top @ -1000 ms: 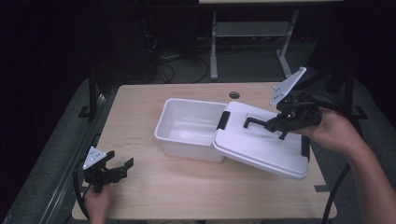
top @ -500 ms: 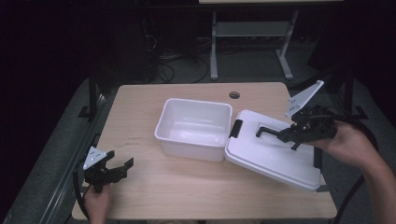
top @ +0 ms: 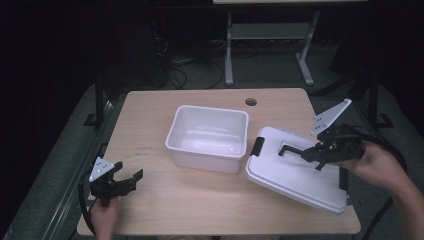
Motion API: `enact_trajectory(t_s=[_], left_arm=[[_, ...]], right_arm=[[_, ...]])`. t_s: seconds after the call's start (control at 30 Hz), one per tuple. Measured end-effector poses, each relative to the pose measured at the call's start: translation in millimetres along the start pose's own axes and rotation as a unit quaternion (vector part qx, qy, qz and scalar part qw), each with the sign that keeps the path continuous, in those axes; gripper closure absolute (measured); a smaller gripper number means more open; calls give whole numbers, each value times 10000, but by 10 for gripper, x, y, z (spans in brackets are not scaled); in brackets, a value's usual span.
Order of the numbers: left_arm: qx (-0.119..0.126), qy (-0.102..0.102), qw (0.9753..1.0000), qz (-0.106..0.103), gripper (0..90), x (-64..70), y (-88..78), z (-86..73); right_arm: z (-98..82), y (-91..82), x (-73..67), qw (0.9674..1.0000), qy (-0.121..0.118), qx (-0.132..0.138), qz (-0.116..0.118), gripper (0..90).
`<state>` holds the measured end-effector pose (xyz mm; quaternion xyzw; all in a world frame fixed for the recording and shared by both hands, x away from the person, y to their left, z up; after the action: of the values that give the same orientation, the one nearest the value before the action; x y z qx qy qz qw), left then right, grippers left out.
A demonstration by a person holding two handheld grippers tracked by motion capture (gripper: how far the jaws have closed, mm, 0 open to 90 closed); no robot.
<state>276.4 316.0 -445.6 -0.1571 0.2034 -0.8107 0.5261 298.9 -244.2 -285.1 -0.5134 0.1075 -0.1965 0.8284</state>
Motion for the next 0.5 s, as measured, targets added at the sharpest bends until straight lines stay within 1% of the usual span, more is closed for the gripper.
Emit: enact_trajectory(t_s=[0.33, 0.5], left_arm=[[24, -25, 10000, 2, 149, 5, 5, 1], [3, -2, 10000, -1, 149, 5, 1, 2]], right_arm=[[-107, 120, -6, 10000, 28, -17, 87, 846], [-143, 184, -3, 9999, 48, -4, 128, 845]])
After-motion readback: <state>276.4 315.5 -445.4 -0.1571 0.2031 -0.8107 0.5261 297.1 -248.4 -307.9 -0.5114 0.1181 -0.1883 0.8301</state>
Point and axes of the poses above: each handheld gripper's, and its own axes: y roughly forward along the jaws, z roughly out of its top, x roughly to its right, the point moved 2 cm from there along y, roughly forward along the jaws, and after that the axes turned 1 degree about y, right-handed, at the moved point
